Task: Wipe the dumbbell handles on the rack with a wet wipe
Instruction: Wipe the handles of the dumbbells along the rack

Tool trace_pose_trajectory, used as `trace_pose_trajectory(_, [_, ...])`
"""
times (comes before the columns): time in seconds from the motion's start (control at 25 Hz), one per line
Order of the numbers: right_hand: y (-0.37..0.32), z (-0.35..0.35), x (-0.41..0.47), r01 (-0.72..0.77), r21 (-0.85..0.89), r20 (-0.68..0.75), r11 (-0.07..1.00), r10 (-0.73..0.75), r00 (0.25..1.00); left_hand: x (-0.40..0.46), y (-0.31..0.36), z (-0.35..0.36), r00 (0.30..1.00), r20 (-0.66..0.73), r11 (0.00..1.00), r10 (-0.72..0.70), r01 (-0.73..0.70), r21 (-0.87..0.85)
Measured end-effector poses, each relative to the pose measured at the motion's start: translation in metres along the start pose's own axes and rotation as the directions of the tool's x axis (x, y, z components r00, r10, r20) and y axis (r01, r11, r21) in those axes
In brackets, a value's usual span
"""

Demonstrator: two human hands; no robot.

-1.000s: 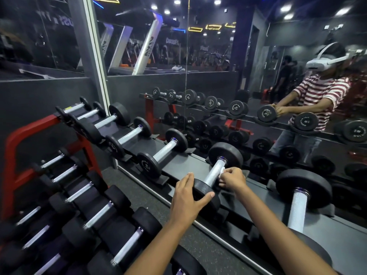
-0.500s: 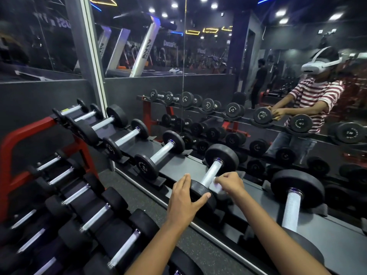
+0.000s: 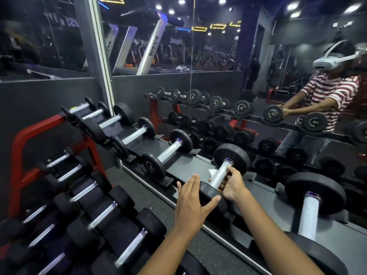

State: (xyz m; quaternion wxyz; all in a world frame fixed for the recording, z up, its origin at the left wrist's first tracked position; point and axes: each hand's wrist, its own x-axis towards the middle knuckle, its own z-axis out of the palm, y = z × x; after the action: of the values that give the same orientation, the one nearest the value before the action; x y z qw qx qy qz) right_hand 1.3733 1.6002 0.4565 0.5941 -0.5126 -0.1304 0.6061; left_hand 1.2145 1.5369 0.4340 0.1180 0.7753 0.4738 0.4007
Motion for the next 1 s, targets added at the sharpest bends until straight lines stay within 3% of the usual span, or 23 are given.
trace_pose_trajectory(0.24, [0.020,-0.005,-0.015,0.069,-0.229,0.025,0.971,-0.065,0.998,0.001,0.005,-0.006,0.999,0.045,1.000,-0.025,0.025,0.012])
trace_pose_trajectory(0.44, [0.023,-0.014,-0.035,0.169,-0.593,-0.049,0.787,-0.245,0.968,0.003,0.012,-0.017,0.988,0.142,0.998,-0.055,0.051,0.026])
trace_pose_trajectory(0.6, [0.015,-0.021,-0.059,0.257,-0.614,-0.094,0.746,-0.393,0.915,-0.001,0.016,-0.030,0.979,0.181,0.994,-0.088,0.100,-0.054])
trace_pose_trajectory(0.68, [0.010,-0.022,-0.079,0.334,-0.702,-0.063,0.629,-0.522,0.850,-0.008,0.018,-0.039,0.985,0.154,0.991,-0.075,0.091,-0.098])
trace_pose_trajectory(0.76, [0.006,-0.024,-0.100,0.378,-0.818,0.020,0.434,-0.635,0.772,-0.014,0.019,-0.048,0.992,0.115,0.981,-0.059,0.078,-0.176])
trace_pose_trajectory(0.84, [0.005,-0.025,-0.121,0.398,-0.878,0.123,0.266,-0.679,0.724,-0.021,0.022,-0.061,0.995,0.084,0.974,-0.046,0.063,-0.218])
trace_pose_trajectory(1.0, [0.008,-0.026,-0.156,0.414,-0.907,0.248,0.079,-0.695,0.675,-0.035,0.030,-0.090,0.998,0.042,0.968,-0.038,0.047,-0.247])
